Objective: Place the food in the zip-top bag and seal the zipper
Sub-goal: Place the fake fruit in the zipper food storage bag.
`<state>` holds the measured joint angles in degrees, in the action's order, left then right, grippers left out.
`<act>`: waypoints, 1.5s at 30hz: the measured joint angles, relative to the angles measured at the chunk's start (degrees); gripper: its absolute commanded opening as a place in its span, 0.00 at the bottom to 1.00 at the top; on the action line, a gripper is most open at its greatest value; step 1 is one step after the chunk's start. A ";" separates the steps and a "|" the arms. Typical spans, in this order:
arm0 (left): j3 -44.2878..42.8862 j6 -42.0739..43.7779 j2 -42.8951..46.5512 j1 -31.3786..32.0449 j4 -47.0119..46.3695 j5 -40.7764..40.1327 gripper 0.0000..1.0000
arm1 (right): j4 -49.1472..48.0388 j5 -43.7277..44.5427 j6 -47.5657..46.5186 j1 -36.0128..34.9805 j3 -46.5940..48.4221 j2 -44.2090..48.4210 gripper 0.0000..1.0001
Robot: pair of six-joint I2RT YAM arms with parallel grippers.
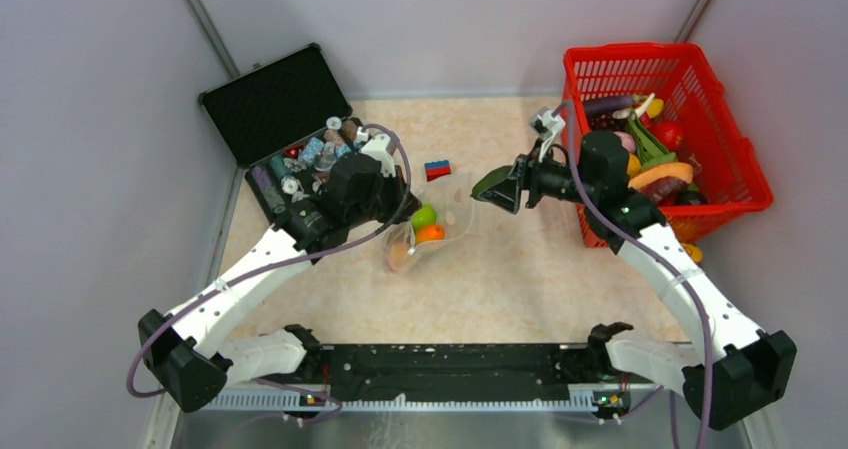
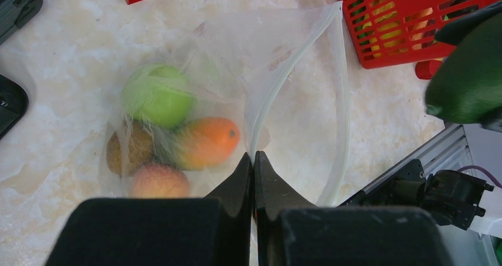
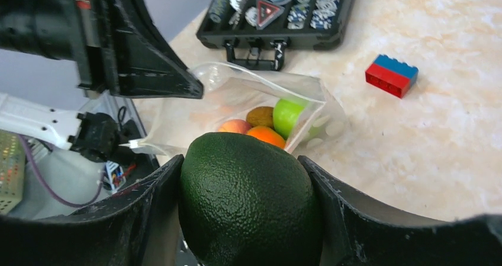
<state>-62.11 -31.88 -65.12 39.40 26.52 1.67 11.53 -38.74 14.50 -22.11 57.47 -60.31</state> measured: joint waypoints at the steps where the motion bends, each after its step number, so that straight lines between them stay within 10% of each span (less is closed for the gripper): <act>1: 0.00 0.00 0.02 0.00 0.00 0.00 0.00 | 0.42 0.87 -0.55 -0.81 0.07 -0.46 0.34; 20: 0.00 0.28 0.02 0.00 0.13 0.02 0.00 | 7.41 17.73 -7.37 -17.09 9.11 -15.17 0.47; 27: 0.00 0.28 0.02 0.00 0.11 0.02 0.00 | 8.70 26.08 -8.83 -22.05 13.57 -20.37 0.72; 45: 0.04 -0.02 0.79 0.00 0.22 -1.05 0.00 | 0.42 35.52 -8.85 -23.17 7.23 -10.71 0.75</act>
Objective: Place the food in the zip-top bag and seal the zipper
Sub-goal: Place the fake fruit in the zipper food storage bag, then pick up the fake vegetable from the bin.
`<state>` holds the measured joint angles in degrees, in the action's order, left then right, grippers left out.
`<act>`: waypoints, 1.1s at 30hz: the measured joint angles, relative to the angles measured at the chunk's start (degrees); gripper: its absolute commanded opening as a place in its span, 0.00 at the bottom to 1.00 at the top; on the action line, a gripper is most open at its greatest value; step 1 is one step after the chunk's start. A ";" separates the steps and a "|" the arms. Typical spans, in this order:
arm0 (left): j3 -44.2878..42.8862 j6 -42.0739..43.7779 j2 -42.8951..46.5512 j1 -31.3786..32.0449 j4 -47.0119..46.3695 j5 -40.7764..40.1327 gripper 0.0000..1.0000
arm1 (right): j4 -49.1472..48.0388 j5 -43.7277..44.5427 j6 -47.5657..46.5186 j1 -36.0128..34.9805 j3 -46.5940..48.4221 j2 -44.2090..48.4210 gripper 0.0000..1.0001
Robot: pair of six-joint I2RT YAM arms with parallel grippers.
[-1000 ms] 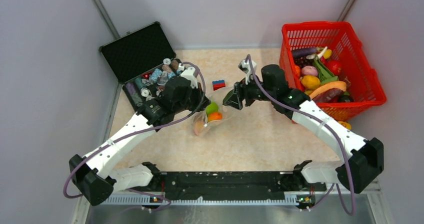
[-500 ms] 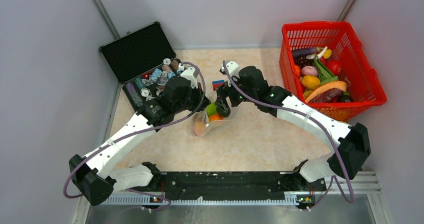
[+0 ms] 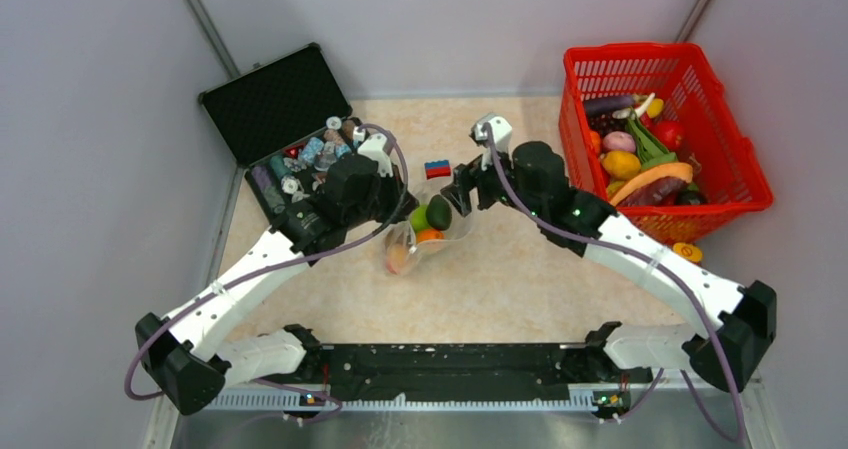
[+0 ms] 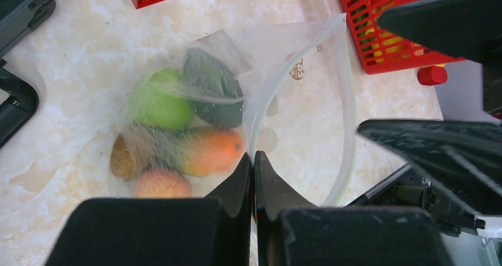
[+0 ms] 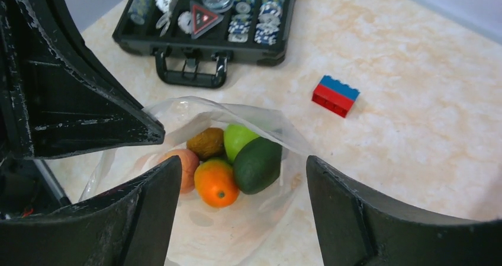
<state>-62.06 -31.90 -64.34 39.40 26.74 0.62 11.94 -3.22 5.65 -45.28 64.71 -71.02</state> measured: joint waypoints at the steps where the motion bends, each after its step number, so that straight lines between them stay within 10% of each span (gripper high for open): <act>1: 0.13 -0.02 0.17 0.02 -0.02 -0.26 0.00 | -0.74 1.18 0.13 0.00 -0.81 1.22 0.75; 12: 0.57 -0.15 0.76 0.00 -0.09 -0.90 0.00 | -7.80 19.71 1.22 2.54 -6.45 14.19 0.77; 33: 1.49 -0.70 0.85 0.00 -0.87 -1.73 0.00 | 4.26 16.70 8.81 43.95 6.36 4.31 0.58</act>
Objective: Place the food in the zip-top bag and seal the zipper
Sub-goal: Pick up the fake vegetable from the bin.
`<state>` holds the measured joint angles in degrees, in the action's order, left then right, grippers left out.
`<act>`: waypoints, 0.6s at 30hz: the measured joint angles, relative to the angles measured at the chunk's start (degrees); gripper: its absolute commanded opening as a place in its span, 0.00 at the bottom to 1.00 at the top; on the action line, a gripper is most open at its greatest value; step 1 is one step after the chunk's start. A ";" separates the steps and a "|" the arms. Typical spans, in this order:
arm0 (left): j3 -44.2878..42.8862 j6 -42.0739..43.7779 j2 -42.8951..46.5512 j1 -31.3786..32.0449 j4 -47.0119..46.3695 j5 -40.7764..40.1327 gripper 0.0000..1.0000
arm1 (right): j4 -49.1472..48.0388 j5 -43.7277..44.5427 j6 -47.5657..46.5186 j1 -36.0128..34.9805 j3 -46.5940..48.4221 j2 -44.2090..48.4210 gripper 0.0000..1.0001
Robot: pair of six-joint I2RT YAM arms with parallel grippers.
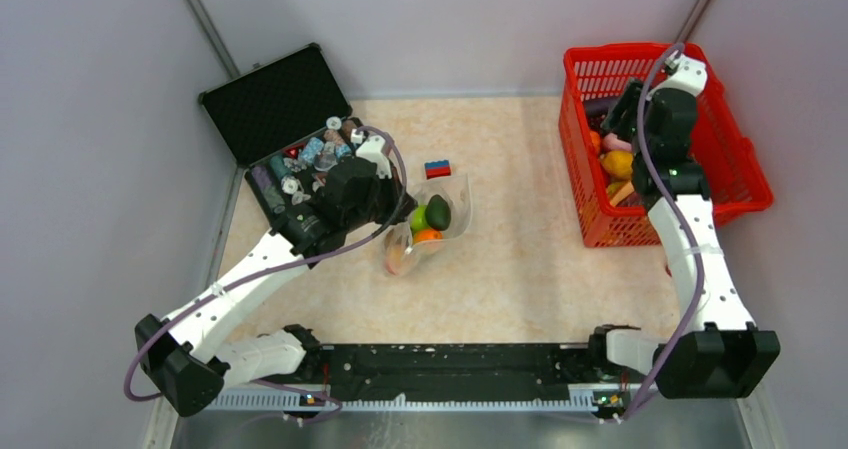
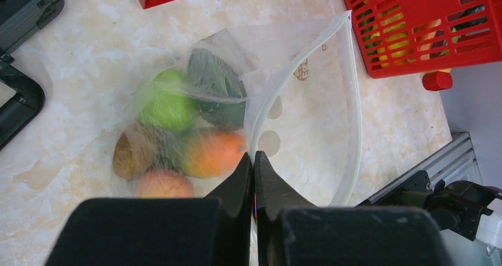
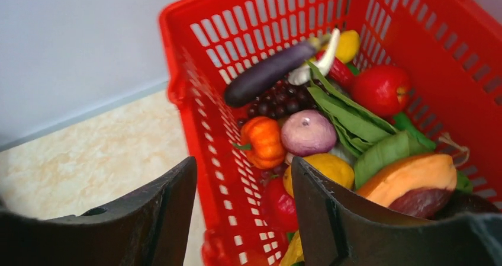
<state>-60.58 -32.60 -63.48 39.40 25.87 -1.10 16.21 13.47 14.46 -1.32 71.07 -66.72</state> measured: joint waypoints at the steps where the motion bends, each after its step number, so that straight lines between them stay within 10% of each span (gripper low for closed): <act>1: 0.00 0.22 0.00 0.00 0.02 0.02 0.00 | 0.33 -0.17 0.52 0.94 0.00 -1.05 0.58; 18: -0.02 4.26 -0.81 0.00 0.28 3.26 0.00 | 0.50 -7.23 8.39 16.74 10.93 -24.09 0.55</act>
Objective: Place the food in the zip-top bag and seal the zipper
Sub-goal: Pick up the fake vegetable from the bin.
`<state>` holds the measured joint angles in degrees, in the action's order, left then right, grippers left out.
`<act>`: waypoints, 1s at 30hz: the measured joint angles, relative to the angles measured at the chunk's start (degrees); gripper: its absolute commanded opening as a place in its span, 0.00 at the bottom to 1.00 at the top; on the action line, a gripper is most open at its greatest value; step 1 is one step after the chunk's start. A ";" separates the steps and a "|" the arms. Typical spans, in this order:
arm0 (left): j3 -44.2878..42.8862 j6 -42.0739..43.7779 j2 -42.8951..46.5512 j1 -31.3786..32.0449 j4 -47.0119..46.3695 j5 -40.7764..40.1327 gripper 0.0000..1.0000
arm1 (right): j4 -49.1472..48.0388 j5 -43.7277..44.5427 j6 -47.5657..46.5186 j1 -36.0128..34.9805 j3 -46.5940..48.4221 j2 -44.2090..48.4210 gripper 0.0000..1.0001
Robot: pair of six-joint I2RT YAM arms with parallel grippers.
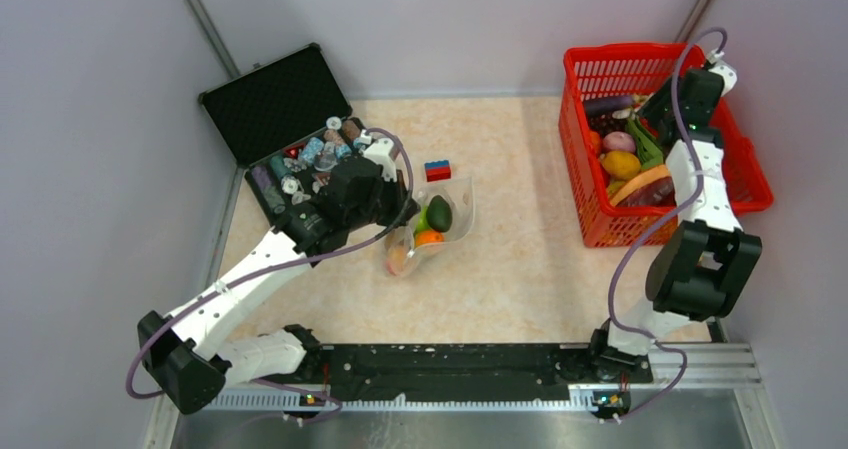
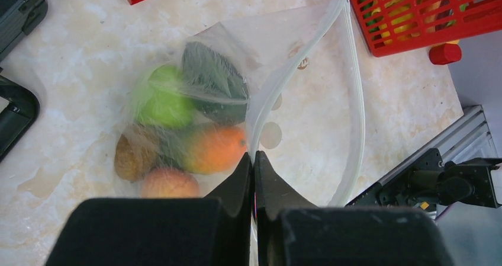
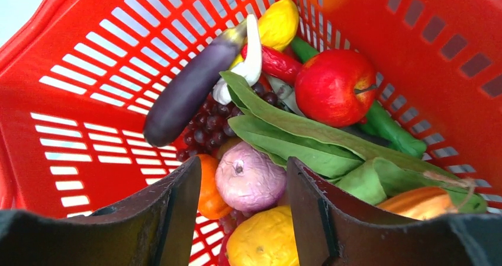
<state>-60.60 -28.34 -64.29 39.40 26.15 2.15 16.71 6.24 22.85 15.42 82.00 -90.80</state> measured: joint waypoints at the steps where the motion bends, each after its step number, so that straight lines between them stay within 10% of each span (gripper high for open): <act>1: 0.00 0.11 -0.07 0.00 0.04 -0.02 0.00 | -0.17 -0.07 0.46 0.07 -0.02 -0.57 0.55; 30: -0.50 2.58 -3.52 -0.37 0.98 -0.50 0.00 | -2.60 -4.66 1.73 3.21 25.83 -31.39 0.41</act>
<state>-61.10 -25.76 -67.81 39.03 27.14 1.65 14.11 1.58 24.58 18.63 107.83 -122.19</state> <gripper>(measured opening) 0.002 0.430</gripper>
